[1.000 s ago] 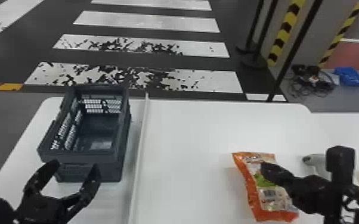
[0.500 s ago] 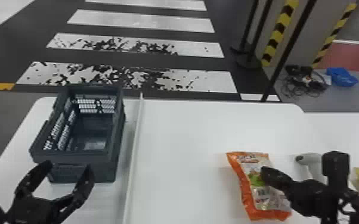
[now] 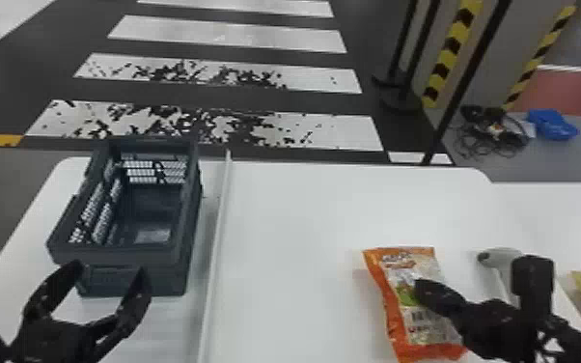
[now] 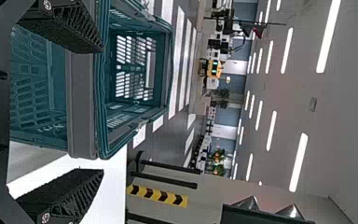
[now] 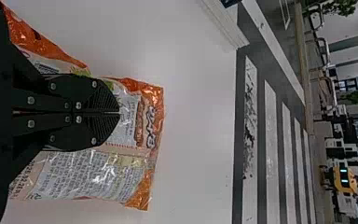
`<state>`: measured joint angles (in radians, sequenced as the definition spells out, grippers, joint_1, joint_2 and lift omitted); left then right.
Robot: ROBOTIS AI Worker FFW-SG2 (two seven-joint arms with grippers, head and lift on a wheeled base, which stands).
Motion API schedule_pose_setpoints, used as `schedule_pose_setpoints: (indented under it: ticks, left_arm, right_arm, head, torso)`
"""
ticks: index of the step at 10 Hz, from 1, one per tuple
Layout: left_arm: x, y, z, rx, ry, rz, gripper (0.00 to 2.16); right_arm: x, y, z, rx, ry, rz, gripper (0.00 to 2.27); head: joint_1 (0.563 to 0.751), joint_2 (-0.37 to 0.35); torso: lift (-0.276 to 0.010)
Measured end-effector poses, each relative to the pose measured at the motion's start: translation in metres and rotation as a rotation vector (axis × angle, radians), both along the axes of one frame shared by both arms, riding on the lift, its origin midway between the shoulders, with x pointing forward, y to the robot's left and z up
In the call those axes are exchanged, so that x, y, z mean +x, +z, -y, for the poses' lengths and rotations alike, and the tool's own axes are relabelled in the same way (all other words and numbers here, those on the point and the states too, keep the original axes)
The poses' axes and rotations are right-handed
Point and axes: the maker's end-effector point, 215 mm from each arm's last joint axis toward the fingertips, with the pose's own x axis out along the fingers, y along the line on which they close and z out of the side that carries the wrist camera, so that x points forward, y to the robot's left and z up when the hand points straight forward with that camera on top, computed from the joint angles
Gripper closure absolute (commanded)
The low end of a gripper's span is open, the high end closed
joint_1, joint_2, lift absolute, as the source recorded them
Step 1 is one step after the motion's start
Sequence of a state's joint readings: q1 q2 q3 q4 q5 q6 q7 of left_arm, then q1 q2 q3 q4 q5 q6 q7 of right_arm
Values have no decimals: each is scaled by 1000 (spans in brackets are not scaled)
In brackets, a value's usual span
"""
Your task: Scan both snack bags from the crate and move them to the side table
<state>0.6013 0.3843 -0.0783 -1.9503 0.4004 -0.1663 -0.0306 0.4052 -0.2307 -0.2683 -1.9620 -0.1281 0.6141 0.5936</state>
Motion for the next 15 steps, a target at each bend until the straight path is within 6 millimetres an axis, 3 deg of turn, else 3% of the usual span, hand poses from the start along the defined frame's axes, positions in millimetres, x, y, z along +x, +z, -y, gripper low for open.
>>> schedule_pose_setpoints:
  ticks: [6, 15]
  left_arm:
    - [-1, -2, 0, 0, 0, -4, 83]
    - [-1, -4, 1, -1, -2, -8, 83]
  right_arm:
    - [-6, -18, -21, 22, 20, -3, 2253]
    - [-11, -39, -25, 33, 21, -13, 2253]
  head:
    - [695, -70]
    - [695, -65]
  torso:
    - [-99]
    - [-99]
